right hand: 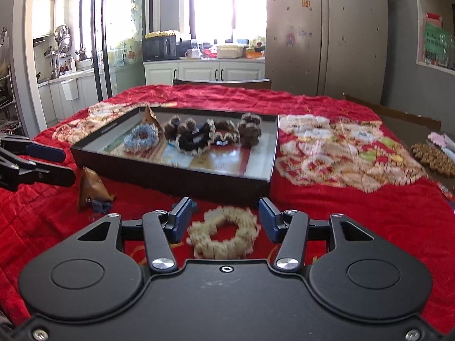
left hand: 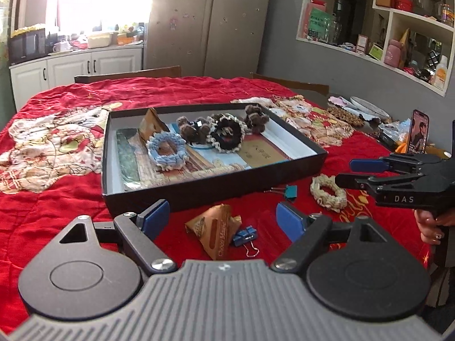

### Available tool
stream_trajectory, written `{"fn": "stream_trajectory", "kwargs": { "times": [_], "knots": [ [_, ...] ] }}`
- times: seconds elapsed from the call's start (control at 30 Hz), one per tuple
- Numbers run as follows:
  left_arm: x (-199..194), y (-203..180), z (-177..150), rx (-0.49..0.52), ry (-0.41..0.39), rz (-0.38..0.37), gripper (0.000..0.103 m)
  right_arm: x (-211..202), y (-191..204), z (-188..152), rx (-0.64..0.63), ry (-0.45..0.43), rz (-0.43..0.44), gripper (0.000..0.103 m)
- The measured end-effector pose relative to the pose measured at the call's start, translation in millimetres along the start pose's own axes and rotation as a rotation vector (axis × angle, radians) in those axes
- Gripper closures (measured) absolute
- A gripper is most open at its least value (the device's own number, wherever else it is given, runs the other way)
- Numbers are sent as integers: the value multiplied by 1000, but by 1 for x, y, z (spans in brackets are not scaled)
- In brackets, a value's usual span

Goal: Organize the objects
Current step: 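Grasp the brown paper packet with the left gripper while the right gripper grasps the cream scrunchie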

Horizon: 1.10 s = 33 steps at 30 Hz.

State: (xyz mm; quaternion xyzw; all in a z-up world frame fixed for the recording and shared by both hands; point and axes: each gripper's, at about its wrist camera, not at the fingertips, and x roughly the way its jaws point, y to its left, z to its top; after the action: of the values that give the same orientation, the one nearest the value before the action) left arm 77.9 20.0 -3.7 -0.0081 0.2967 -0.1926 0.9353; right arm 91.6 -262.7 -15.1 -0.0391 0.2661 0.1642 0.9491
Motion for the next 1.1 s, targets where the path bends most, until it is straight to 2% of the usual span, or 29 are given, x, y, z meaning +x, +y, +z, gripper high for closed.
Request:
{"fn": "stream_trajectory", "kwargs": {
  "times": [0.23,0.53,0.73,0.83,0.93,1.1],
  "knots": [
    [14,2,-10,-11,13,-1,14,7,-1,-16,-5,-6,-1,53],
    [31,13,-16,-94,15,38,15,16,-6,-18,40,11,3,53],
    [37,15,-17,-123,17,38,22,21,-11,-16,93,15,-21,55],
    [40,14,-18,-120,23,45,26,26,-12,-17,93,43,-41,59],
    [42,15,-19,-122,34,44,31,29,-11,-17,82,60,-42,69],
    [44,13,-20,-115,40,43,41,31,-6,-18,49,74,-50,78]
  ]
}}
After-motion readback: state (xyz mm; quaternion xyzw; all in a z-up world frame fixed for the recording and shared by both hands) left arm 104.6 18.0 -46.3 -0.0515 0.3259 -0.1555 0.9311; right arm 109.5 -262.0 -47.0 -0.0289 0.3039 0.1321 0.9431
